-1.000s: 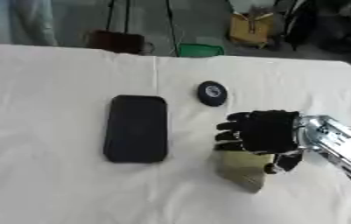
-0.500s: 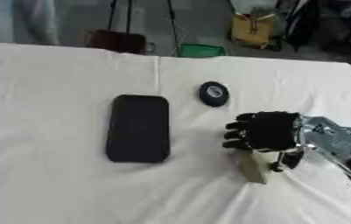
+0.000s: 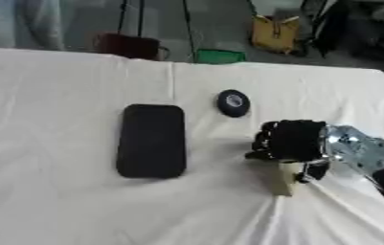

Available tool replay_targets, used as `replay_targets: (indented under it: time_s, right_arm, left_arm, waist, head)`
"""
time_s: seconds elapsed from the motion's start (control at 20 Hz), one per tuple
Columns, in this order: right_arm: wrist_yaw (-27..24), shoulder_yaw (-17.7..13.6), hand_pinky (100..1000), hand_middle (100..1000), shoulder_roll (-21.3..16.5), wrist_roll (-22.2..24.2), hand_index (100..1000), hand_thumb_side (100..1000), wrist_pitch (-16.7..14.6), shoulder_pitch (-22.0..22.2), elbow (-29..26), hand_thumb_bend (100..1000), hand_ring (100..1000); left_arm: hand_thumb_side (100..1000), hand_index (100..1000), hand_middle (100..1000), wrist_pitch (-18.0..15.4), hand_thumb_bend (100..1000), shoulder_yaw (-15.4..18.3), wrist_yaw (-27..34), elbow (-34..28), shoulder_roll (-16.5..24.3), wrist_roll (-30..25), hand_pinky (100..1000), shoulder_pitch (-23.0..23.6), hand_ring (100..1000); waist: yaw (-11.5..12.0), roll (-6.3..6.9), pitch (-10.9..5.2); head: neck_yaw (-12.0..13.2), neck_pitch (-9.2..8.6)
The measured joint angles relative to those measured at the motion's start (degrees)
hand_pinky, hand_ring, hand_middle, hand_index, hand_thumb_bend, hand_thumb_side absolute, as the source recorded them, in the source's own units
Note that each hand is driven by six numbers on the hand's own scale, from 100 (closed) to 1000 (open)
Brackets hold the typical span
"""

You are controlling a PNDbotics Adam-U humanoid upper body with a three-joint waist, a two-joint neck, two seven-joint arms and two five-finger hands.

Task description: Pick up objects on the table and place them in the box.

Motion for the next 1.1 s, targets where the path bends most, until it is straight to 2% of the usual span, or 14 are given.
replay_targets:
  time_s: [0.05, 0.15, 0.7, 1.1]
  right_arm:
    - [0.0, -0.1, 733, 544, -0.1, -0.8, 524, 298, 0.2, 0.2, -0.1, 303, 690]
    - [0.0, -0.3, 739, 540, -0.6, -2.2, 523, 323, 0.5, 0.5, -0.5, 283, 693]
    - [-0.2, -1.9, 763, 551, -2.7, -6.2, 545, 348, 2.7, 2.2, -3.9, 270, 715]
    - [-2.1, -4.7, 765, 559, -5.6, -8.1, 552, 344, 5.0, 0.9, -10.8, 297, 715]
  left_arm:
    - [1000, 891, 751, 0.0, 184, 0.0, 0.0, 0.0, 0.0, 0.0, 655, 0.0, 703]
    - [1000, 890, 751, 0.1, 185, 0.0, 0.0, 0.0, 0.0, 0.0, 655, 0.0, 703]
    - [1000, 890, 751, 0.1, 187, 0.0, 0.0, 0.0, 0.0, 0.0, 655, 0.0, 703]
    - [1000, 890, 751, 0.3, 187, 0.0, 0.1, 0.0, 0.0, 0.1, 655, 0.0, 704]
  waist:
    - [-0.1, -0.06, 0.01]
    - [-0.1, -0.11, 0.01]
    - [-0.5, -0.70, -0.05]
    - [-0.9, -0.89, -0.59]
  head:
    - [0.0, 0.00]
    - [-0.1, 0.00]
    - [-0.1, -0.02]
    - [-0.1, -0.38]
